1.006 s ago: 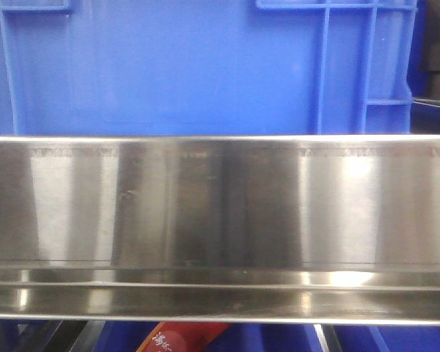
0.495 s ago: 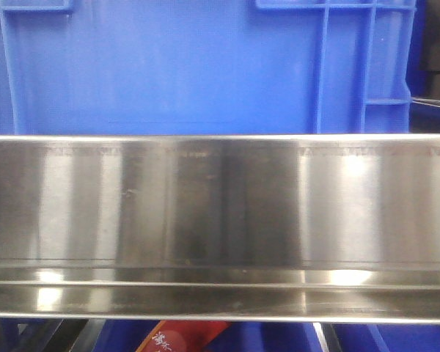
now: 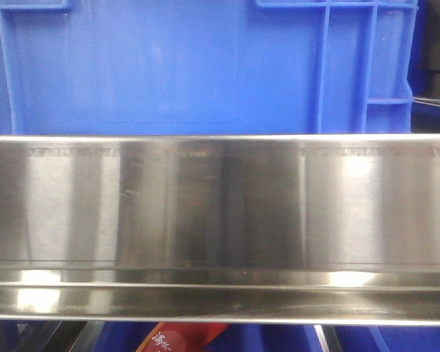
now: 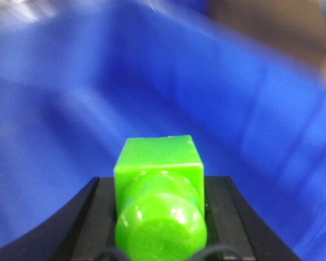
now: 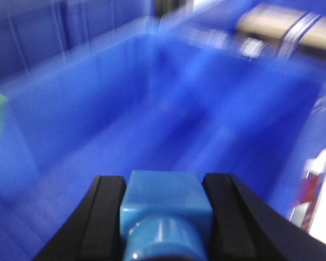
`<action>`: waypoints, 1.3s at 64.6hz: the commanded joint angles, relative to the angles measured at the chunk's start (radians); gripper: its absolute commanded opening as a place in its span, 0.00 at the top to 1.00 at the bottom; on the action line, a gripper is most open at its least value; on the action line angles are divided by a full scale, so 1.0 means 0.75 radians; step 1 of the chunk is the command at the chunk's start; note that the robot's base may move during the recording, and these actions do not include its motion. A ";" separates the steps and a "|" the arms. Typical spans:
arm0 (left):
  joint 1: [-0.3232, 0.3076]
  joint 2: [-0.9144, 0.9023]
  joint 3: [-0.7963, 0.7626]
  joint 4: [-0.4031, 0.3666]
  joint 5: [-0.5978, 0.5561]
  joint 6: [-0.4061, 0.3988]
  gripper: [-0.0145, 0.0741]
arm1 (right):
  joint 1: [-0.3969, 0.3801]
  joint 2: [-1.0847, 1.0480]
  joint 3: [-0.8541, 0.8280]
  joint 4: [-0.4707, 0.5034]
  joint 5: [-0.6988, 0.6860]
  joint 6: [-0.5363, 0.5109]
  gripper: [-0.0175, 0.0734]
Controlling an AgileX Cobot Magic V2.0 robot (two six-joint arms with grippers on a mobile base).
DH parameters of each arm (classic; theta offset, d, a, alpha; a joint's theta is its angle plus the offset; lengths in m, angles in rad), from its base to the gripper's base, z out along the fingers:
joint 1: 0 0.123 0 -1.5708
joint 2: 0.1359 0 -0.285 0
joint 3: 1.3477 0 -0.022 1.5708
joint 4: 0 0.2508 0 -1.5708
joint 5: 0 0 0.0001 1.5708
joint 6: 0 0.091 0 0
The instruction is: Grab block from conveyor and place in blue bin
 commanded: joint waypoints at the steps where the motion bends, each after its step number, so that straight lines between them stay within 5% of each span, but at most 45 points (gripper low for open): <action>1: -0.011 0.029 -0.011 0.028 -0.014 0.007 0.96 | 0.017 0.042 -0.012 0.012 -0.014 -0.032 0.99; 11: -0.011 0.057 -0.011 0.028 -0.014 0.007 0.96 | 0.020 0.075 -0.012 0.012 -0.014 -0.032 0.99; 18: -0.011 0.057 -0.011 0.028 -0.014 0.007 0.82 | 0.020 0.076 -0.012 0.012 -0.011 -0.032 0.92; 23: -0.011 0.057 -0.011 0.028 -0.012 0.007 0.65 | 0.020 0.076 -0.012 0.012 -0.008 -0.032 0.77; 35: -0.011 0.057 -0.011 0.028 -0.014 -0.013 0.13 | 0.020 0.076 -0.012 0.012 -0.006 -0.032 0.25; 42: -0.011 0.050 -0.011 0.023 -0.014 -0.013 0.23 | 0.020 0.064 -0.012 0.012 -0.006 -0.032 0.19; 53: -0.011 0.008 -0.011 0.023 -0.012 -0.013 0.41 | 0.020 0.005 -0.012 0.012 -0.008 -0.032 0.33; 69: -0.011 -0.156 -0.011 0.023 0.041 -0.013 0.85 | 0.020 -0.176 0.002 0.003 -0.003 -0.032 0.99; 73: -0.011 -0.220 -0.003 0.023 0.072 -0.016 0.96 | 0.020 -0.249 0.049 0.003 -0.037 -0.032 0.98; 84: -0.009 -0.415 0.121 0.023 0.051 -0.091 0.96 | 0.020 -0.458 0.266 -0.008 -0.168 -0.032 0.98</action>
